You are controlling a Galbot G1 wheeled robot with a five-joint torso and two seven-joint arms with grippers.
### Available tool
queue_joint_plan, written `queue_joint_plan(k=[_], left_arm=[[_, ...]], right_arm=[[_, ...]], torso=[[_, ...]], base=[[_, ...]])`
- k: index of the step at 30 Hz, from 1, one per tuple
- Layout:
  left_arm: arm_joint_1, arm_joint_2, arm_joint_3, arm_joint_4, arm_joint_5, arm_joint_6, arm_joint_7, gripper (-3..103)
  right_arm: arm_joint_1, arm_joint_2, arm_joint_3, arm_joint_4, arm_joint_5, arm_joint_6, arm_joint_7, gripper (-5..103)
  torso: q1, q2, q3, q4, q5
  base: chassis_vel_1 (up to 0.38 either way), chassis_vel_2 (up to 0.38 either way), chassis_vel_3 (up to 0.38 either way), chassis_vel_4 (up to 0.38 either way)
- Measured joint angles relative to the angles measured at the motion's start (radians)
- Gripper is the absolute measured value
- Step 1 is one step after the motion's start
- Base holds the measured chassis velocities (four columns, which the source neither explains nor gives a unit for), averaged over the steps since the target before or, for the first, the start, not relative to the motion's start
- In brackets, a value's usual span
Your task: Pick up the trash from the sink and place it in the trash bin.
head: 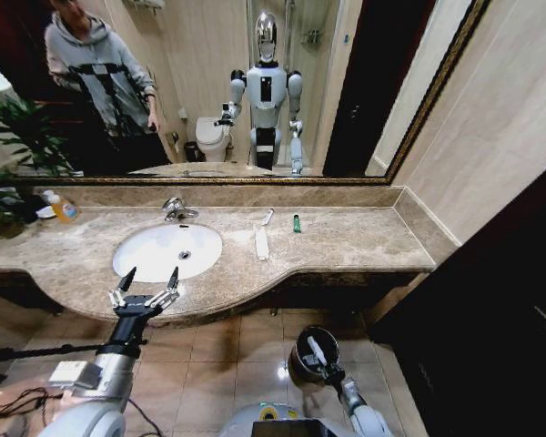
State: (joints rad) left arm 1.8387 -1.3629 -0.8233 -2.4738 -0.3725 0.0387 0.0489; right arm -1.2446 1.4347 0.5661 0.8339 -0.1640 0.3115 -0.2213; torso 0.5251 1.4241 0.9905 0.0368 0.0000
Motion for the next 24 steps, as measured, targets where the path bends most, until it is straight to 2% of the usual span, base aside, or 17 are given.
queue_joint_plan(k=[3,6,9,11,12,15,16,19,21,23,24], left_arm=[[0.000,0.000,0.000,0.000,0.000,0.000,0.000,100],[0.000,0.000,0.000,0.000,0.000,0.000,0.000,100],[0.000,0.000,0.000,0.000,0.000,0.000,0.000,100],[0.000,0.000,0.000,0.000,0.000,0.000,0.000,100],[0.000,0.000,0.000,0.000,0.000,0.000,0.000,100],[0.000,0.000,0.000,0.000,0.000,0.000,0.000,100],[0.000,0.000,0.000,0.000,0.000,0.000,0.000,100],[0.000,0.000,0.000,0.000,0.000,0.000,0.000,100],[0.000,0.000,0.000,0.000,0.000,0.000,0.000,100],[0.000,0.000,0.000,0.000,0.000,0.000,0.000,100],[0.000,0.000,0.000,0.000,0.000,0.000,0.000,100]], right_arm=[[0.026,0.000,0.001,-0.036,-0.003,0.021,0.019,24],[0.044,-0.008,0.001,-0.063,-0.002,0.030,0.025,39],[0.046,-0.013,0.000,-0.066,0.000,0.032,0.020,44],[0.045,-0.015,-0.001,-0.067,0.001,0.032,0.015,56],[0.045,-0.015,-0.001,-0.067,0.001,0.032,0.015,56],[0.035,-0.014,0.000,-0.059,0.004,0.032,0.011,72],[0.035,-0.014,0.000,-0.059,0.004,0.032,0.011,72],[-0.009,-0.014,0.001,0.007,0.028,0.022,0.007,88],[-0.026,-0.015,0.000,0.038,0.041,0.011,0.007,88],[-0.084,-0.022,-0.008,0.134,0.072,-0.012,0.005,97],[-0.084,-0.022,-0.008,0.134,0.072,-0.012,0.005,97]], torso=[[0.000,0.000,0.000,0.0000,0.0000],[0.000,0.000,0.000,0.0000,0.0000],[0.000,0.000,0.000,0.0000,0.0000],[0.000,0.000,0.000,0.0000,0.0000],[0.000,0.000,0.000,0.0000,0.0000],[0.000,0.000,0.000,0.0000,0.0001],[0.000,0.000,0.000,0.0000,0.0001],[0.000,0.000,0.000,0.0000,0.0001],[0.000,0.000,0.000,0.0000,0.0001],[0.000,0.000,0.000,-0.0003,-0.0001],[0.000,0.000,0.000,-0.0003,-0.0001]], base=[[0.000,0.000,0.000,0.000],[0.000,0.000,0.000,0.000],[0.000,0.000,0.000,0.000],[0.000,0.000,0.000,0.000],[0.000,0.000,0.000,0.000],[0.000,0.000,0.000,0.000],[0.000,0.000,0.000,0.000],[0.000,0.000,0.000,0.000],[0.000,0.000,0.000,0.000],[0.000,0.000,0.000,0.000],[0.000,0.000,0.000,0.000]])
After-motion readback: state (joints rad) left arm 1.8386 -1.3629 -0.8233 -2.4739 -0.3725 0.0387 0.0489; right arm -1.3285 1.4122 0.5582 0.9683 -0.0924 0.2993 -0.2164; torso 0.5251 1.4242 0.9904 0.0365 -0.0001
